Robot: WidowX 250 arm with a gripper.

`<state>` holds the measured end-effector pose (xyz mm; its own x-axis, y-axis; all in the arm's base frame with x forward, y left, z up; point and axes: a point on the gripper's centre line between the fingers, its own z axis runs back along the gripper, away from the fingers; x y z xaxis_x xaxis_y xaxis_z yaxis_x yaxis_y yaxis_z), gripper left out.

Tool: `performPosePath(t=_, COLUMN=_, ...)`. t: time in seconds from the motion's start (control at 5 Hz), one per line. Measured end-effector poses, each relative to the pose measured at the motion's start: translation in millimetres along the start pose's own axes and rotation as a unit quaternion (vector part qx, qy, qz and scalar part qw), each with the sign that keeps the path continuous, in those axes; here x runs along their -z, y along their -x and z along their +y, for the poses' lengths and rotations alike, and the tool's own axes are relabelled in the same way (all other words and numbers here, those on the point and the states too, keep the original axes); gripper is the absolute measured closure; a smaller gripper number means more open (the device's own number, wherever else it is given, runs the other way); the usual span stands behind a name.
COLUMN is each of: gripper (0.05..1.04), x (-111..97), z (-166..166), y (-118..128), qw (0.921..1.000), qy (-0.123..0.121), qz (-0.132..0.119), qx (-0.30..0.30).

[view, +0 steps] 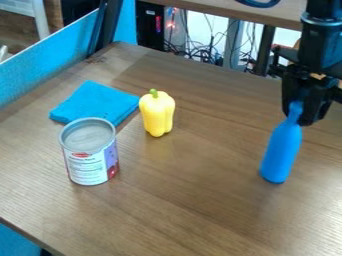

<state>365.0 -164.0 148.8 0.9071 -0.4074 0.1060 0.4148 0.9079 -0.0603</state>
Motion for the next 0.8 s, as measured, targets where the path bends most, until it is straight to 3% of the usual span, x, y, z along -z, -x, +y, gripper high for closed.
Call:
performPosePath(t=0.2, gripper=0.751, x=-9, z=-3, y=-1, qw=0.9999, qy=0.009, qz=-0.005, qx=0.005)
performPosePath(t=0.4, gripper=0.751, x=-41, z=-4, y=1, qw=0.9988, qy=0.009, qz=-0.047, qx=-0.006)
performPosePath(t=0.6, gripper=0.751, x=-64, z=13, y=13, qw=0.9957, qy=0.017, qz=-0.076, qx=-0.051)
performPosePath(t=0.8, gripper=0.751, x=-86, z=36, y=28, qw=0.9895, qy=-0.002, qz=-0.093, qx=-0.111)
